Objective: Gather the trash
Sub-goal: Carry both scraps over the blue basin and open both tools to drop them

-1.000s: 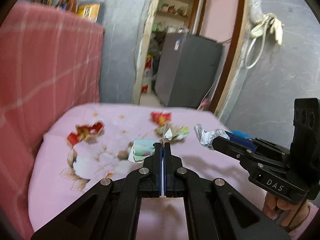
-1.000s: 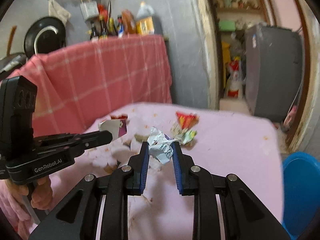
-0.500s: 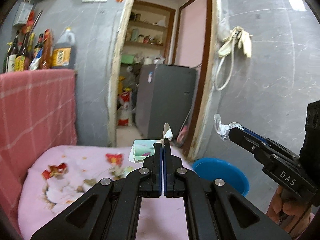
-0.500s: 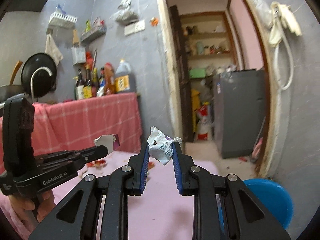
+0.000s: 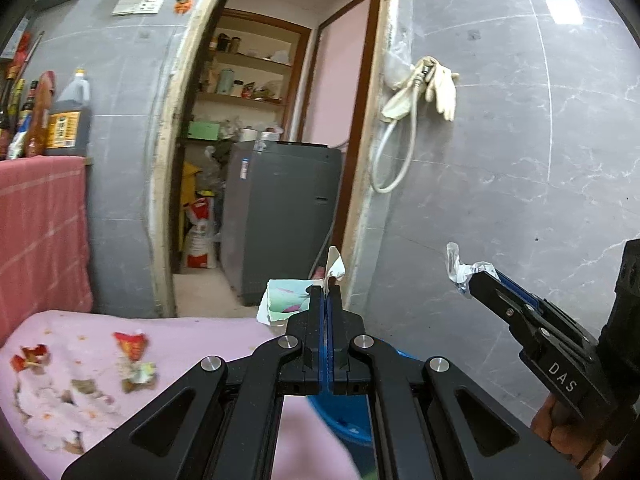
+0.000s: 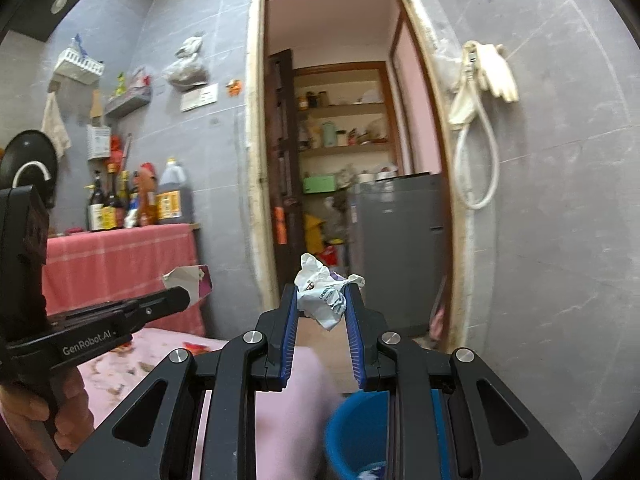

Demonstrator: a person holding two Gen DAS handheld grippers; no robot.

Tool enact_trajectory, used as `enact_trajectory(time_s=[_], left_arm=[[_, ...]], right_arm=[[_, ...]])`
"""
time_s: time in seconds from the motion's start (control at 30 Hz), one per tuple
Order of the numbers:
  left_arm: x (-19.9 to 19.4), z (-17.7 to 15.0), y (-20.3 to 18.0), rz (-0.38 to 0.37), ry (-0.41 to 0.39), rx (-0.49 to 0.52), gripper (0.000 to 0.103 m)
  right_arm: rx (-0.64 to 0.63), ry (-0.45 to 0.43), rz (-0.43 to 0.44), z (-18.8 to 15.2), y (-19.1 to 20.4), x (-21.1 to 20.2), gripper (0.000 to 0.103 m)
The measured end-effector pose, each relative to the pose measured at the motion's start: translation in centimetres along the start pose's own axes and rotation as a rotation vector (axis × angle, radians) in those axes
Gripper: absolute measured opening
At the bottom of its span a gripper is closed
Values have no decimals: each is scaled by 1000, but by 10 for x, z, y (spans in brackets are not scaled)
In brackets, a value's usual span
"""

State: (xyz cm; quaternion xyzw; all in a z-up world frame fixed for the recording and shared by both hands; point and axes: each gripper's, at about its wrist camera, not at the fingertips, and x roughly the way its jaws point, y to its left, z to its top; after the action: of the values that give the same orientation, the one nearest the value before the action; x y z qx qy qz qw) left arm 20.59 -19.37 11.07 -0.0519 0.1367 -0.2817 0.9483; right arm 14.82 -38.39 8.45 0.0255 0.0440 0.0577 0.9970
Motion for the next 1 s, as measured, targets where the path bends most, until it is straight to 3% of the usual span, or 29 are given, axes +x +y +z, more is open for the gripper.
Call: enact_trajectory(time_s=[0.57,1.0], left_arm=[[77,-27,-63,-37,105,83,0],[121,-62,-77,-9,230,140,0]], right_arm=[[96,49,-150,-43,-77,0,21],[167,140,-191,-76,-105,14,21]])
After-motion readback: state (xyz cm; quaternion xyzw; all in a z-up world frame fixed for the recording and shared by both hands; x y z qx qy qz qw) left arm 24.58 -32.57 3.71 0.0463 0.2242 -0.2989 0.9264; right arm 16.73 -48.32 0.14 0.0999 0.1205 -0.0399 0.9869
